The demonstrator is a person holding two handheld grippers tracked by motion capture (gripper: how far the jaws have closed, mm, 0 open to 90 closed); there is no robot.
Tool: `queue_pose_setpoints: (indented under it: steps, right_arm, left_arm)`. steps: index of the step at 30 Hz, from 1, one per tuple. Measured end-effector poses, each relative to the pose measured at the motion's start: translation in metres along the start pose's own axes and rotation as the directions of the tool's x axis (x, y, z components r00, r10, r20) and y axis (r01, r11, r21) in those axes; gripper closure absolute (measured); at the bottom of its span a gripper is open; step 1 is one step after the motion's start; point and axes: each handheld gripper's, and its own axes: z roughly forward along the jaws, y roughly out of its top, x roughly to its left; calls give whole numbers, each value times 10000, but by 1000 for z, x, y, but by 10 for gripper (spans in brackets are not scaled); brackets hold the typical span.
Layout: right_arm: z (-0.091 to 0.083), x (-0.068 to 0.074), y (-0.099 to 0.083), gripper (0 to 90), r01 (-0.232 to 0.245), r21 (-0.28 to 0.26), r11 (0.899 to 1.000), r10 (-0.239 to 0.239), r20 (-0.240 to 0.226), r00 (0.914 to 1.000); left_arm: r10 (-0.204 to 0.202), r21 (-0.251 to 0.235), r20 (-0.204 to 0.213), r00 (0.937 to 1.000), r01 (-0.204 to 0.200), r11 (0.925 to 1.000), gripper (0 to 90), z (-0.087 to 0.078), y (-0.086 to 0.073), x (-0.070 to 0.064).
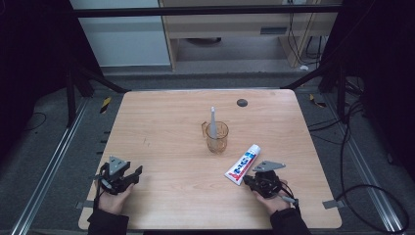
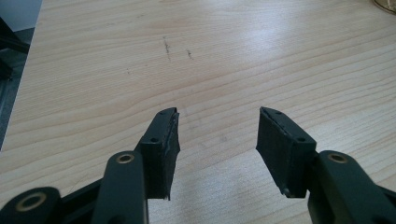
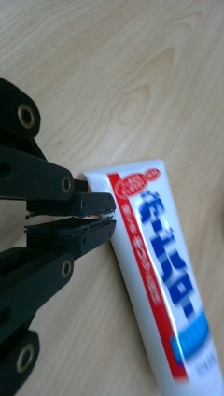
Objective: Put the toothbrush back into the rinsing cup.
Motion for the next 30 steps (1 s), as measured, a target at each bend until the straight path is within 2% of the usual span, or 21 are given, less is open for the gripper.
queue_pose_setpoints:
  steps: [6,10,14,21,30]
  right_arm:
    - [-17,-22,14,856,-432,-949,9945,505,765,9958]
    - [-19,-35,23,863,-687,-1286,9893,828,1080,9907]
    - [-13,-46,33,871,-889,-1422,9858,1075,1289,9858]
    - [6,-63,52,893,-1115,-1657,9798,1397,1697,9755]
    - [24,-70,63,900,-1174,-1739,9778,1485,1786,9727]
  left_arm:
    - [37,78,19,10000,-38,10000,473,2,0,-1]
    - [18,88,46,10000,-18,10000,473,3,0,-1]
    - [97,123,25,9999,-97,9999,473,4,1,-1]
    - [100,127,0,10000,-100,9999,473,4,1,0]
    - [91,55,-118,9999,-90,9999,476,4,1,1]
